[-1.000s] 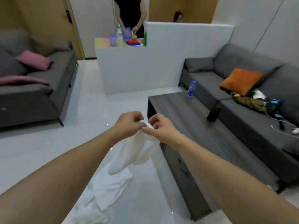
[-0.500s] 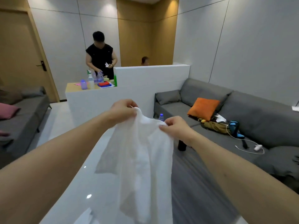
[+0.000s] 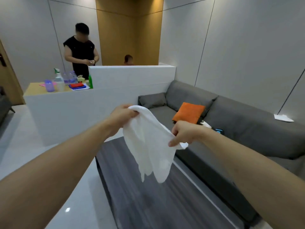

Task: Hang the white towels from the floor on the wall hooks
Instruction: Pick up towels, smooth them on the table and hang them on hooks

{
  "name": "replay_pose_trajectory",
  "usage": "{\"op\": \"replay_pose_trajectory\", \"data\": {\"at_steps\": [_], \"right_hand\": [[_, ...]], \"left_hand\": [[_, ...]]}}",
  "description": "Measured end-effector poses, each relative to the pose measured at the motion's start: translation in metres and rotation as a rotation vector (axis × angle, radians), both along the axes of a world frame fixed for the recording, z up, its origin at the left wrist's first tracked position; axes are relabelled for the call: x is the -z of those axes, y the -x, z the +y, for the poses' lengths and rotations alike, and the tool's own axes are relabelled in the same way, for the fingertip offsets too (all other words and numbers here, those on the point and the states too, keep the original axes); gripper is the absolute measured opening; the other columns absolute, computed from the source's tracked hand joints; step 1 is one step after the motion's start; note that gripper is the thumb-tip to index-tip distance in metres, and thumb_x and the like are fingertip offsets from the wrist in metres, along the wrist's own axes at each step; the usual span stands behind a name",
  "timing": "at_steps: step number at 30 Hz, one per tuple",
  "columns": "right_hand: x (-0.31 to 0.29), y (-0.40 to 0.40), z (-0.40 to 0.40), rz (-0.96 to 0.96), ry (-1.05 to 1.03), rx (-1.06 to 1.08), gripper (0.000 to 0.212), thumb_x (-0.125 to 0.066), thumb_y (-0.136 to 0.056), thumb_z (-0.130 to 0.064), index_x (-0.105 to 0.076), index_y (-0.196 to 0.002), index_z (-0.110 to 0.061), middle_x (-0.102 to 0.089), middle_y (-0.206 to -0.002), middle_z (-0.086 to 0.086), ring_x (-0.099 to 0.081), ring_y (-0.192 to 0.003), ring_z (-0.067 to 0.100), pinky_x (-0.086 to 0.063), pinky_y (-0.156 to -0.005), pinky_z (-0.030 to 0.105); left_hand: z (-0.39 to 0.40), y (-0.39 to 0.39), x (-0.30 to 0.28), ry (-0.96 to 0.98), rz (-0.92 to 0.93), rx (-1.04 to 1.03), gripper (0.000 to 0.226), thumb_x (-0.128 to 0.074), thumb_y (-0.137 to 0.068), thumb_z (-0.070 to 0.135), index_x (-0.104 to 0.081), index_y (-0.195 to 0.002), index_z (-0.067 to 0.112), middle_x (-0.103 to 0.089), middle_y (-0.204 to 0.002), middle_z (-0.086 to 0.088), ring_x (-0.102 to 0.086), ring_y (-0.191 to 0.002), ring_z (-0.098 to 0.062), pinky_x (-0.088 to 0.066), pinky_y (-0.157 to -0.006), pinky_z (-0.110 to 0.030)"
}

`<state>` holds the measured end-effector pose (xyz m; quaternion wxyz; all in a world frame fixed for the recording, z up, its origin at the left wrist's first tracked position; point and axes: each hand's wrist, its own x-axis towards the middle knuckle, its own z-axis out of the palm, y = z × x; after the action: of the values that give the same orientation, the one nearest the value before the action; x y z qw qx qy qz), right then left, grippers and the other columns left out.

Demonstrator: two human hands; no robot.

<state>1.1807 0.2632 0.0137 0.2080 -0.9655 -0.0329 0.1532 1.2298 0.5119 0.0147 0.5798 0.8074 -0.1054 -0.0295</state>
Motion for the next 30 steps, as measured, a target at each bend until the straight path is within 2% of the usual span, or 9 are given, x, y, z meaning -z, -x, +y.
{"op": "replay_pose_trajectory", "data": {"at_steps": [2, 4, 8, 13, 16, 18, 20, 24, 30], "right_hand": [[0.005, -0.021, -0.021, -0.12, 0.002, -0.004, 0.02, -0.074, -0.083, -0.026, -0.073, -0.085, -0.006, -0.064, -0.068, 0.004, -0.058, -0.065, 0.017, -0.047, -0.055, 0.026], [0.0, -0.04, -0.03, -0.286, -0.222, 0.011, 0.019, -0.066, -0.088, -0.023, -0.068, -0.076, -0.007, -0.064, -0.071, 0.01, -0.057, -0.068, 0.015, -0.045, -0.064, 0.03], [-0.031, -0.062, -0.021, -0.413, -0.693, -0.033, 0.022, -0.059, -0.097, -0.019, -0.063, -0.088, 0.001, -0.056, -0.076, 0.009, -0.053, -0.066, 0.015, -0.047, -0.056, 0.025], [-0.032, -0.086, -0.044, -0.497, -0.608, -0.12, 0.022, -0.071, -0.087, -0.028, -0.06, -0.07, -0.019, -0.058, -0.064, -0.005, -0.052, -0.054, 0.004, -0.042, -0.048, 0.016], [-0.016, -0.092, -0.076, -0.192, -0.607, -0.201, 0.02, -0.076, -0.084, -0.027, -0.066, -0.086, -0.009, -0.065, -0.072, 0.002, -0.061, -0.065, 0.012, -0.055, -0.06, 0.028], [-0.006, -0.094, -0.086, -0.157, -0.619, -0.238, 0.014, -0.068, -0.09, -0.018, -0.067, -0.089, -0.004, -0.065, -0.076, 0.007, -0.061, -0.07, 0.019, -0.057, -0.066, 0.033], [-0.009, -0.092, -0.088, -0.269, -0.739, -0.195, 0.014, -0.061, -0.094, -0.014, -0.065, -0.084, -0.006, -0.062, -0.076, 0.01, -0.058, -0.069, 0.02, -0.055, -0.061, 0.031], [-0.03, -0.086, -0.079, -0.275, -0.805, -0.204, 0.017, -0.059, -0.096, -0.027, -0.067, -0.09, -0.014, -0.068, -0.093, 0.011, -0.065, -0.085, 0.025, -0.057, -0.078, 0.041], [-0.032, -0.09, -0.101, -0.165, -0.518, -0.376, 0.024, -0.081, -0.078, -0.027, -0.073, -0.092, -0.008, -0.071, -0.088, 0.01, -0.068, -0.083, 0.02, -0.055, -0.067, 0.028]], "left_hand": [[-0.005, -0.013, -0.002, -0.04, 0.007, -0.038, 0.02, -0.06, -0.087, 0.016, -0.073, -0.1, 0.024, -0.073, -0.097, -0.002, -0.068, -0.089, -0.021, -0.056, -0.082, -0.039], [-0.016, -0.018, 0.0, -0.155, 0.02, 0.023, 0.021, -0.068, -0.083, 0.022, -0.072, -0.103, 0.025, -0.074, -0.1, -0.002, -0.07, -0.092, -0.021, -0.059, -0.083, -0.039], [-0.076, -0.004, 0.005, -0.189, 0.024, 0.144, 0.032, -0.076, -0.081, 0.018, -0.069, -0.111, 0.027, -0.074, -0.1, 0.004, -0.071, -0.089, -0.012, -0.058, -0.071, -0.024], [-0.129, -0.008, -0.005, -0.019, -0.052, -0.241, 0.015, -0.066, -0.09, 0.024, -0.074, -0.095, 0.013, -0.071, -0.086, -0.004, -0.067, -0.079, -0.018, -0.055, -0.071, -0.031], [-0.143, -0.009, -0.018, 0.048, -0.056, -0.406, 0.014, -0.06, -0.089, 0.015, -0.071, -0.09, 0.007, -0.065, -0.082, -0.009, -0.06, -0.076, -0.022, -0.052, -0.07, -0.034], [-0.148, -0.006, -0.023, 0.06, -0.077, -0.477, 0.012, -0.058, -0.088, 0.012, -0.069, -0.084, 0.013, -0.062, -0.08, -0.007, -0.057, -0.075, -0.022, -0.047, -0.069, -0.033], [-0.154, 0.0, -0.023, 0.028, -0.073, -0.457, 0.011, -0.059, -0.09, 0.01, -0.065, -0.09, 0.019, -0.064, -0.085, -0.003, -0.059, -0.08, -0.021, -0.047, -0.068, -0.029], [-0.169, 0.014, -0.02, -0.085, 0.092, -0.266, 0.029, -0.07, -0.09, 0.019, -0.062, -0.117, 0.026, -0.071, -0.104, -0.002, -0.07, -0.093, -0.021, -0.059, -0.074, -0.037], [-0.169, 0.021, -0.033, -0.124, -0.05, -0.46, 0.018, -0.057, -0.092, 0.009, -0.075, -0.095, 0.012, -0.071, -0.097, -0.013, -0.065, -0.087, -0.022, -0.057, -0.081, -0.04]]}}
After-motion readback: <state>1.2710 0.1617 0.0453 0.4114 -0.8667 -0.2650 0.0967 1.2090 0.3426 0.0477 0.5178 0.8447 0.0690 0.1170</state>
